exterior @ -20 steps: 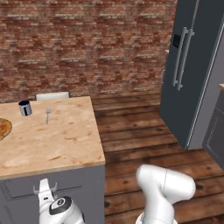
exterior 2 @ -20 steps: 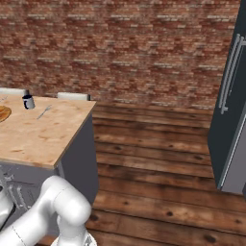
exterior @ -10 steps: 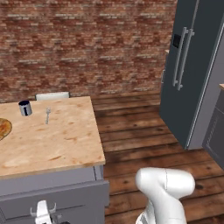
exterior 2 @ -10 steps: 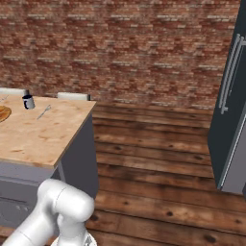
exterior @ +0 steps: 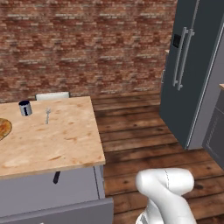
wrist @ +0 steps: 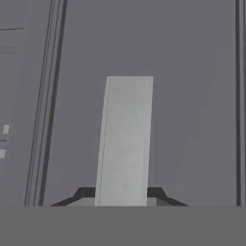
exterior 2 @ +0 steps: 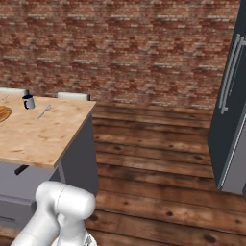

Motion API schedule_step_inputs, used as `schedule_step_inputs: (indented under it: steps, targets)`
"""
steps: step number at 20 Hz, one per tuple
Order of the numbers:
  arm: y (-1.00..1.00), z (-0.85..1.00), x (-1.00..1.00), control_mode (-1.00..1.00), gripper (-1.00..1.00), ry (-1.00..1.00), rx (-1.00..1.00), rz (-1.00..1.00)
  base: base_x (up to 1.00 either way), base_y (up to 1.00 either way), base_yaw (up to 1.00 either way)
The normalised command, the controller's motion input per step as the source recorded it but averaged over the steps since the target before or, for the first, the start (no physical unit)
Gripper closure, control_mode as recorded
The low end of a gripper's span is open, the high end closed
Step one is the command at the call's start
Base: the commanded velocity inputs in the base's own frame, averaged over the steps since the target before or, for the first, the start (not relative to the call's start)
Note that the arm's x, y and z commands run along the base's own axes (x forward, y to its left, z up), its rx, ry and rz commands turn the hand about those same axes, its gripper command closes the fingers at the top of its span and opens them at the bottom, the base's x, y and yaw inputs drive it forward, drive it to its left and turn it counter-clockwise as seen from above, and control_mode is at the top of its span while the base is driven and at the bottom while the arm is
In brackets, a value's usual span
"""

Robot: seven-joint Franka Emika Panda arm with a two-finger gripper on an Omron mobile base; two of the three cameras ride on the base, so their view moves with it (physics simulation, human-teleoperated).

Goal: Take the pizza cutter from the drawer on the left and place it on the dining counter for cutting.

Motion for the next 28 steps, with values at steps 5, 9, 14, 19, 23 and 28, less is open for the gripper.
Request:
schedule_step_inputs:
  steps: [5, 9, 14, 19, 23, 28]
  targets:
    - [0.00, 0.00, -0.76, -1.00, 1.00, 0.00, 0.00, 0.00, 0.00, 0.00, 0.00]
    - [0.00, 0.00, -0.65, -1.00, 1.00, 0.00, 0.00, 0.00, 0.00, 0.00, 0.00]
    - [0.00, 0.00, -0.60, -1.00, 1.00, 0.00, 0.00, 0.00, 0.00, 0.00, 0.00]
    - [0.00, 0.00, -0.58, -1.00, 1.00, 0.00, 0.00, 0.00, 0.00, 0.00, 0.00]
    - [0.00, 0.00, -0.57, -1.00, 1.00, 0.00, 0.00, 0.00, 0.00, 0.00, 0.00]
    - [0.00, 0.00, -0.44, -1.00, 1.00, 0.00, 0.00, 0.00, 0.00, 0.00, 0.00]
